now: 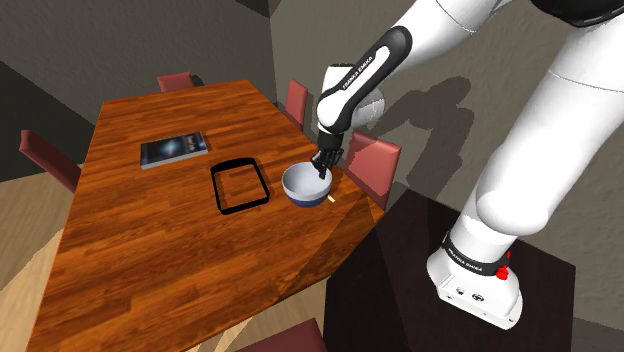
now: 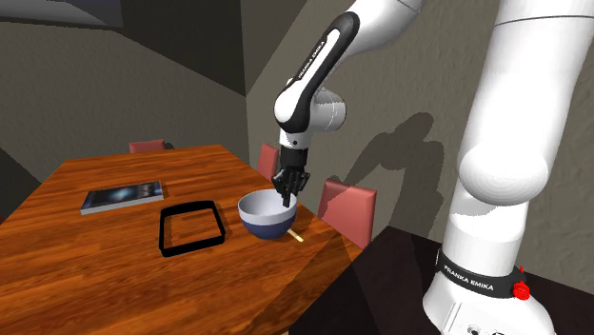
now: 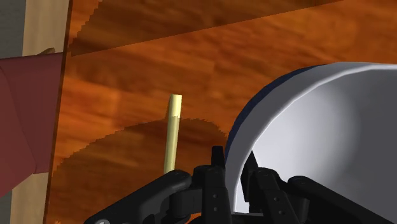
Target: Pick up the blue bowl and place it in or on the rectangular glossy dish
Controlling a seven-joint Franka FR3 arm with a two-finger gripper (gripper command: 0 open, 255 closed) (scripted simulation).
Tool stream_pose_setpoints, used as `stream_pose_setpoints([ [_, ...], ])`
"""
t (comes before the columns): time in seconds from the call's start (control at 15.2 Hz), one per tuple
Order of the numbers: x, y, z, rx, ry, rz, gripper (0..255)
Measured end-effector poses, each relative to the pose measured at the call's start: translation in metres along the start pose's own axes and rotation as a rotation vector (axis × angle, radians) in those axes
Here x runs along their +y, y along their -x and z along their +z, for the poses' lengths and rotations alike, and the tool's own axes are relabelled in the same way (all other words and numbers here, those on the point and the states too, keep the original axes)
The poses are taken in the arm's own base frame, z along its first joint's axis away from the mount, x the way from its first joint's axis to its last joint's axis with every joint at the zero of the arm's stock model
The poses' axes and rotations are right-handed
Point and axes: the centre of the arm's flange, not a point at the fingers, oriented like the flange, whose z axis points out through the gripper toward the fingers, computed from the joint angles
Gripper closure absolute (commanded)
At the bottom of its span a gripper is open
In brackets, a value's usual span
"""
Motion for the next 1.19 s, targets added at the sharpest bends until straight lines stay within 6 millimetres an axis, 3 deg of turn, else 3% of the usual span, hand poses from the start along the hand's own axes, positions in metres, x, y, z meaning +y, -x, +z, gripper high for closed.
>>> stream_pose_setpoints([
  [0.46,-0.004,0.000,-0.037,0.000,0.000,0.000,255],
  [0.73,-0.018,-0.039,-0.043,0.000,0.000,0.000,255],
  [1.19,-0.050,-0.125,-0.044,0.000,0.000,0.000,255],
])
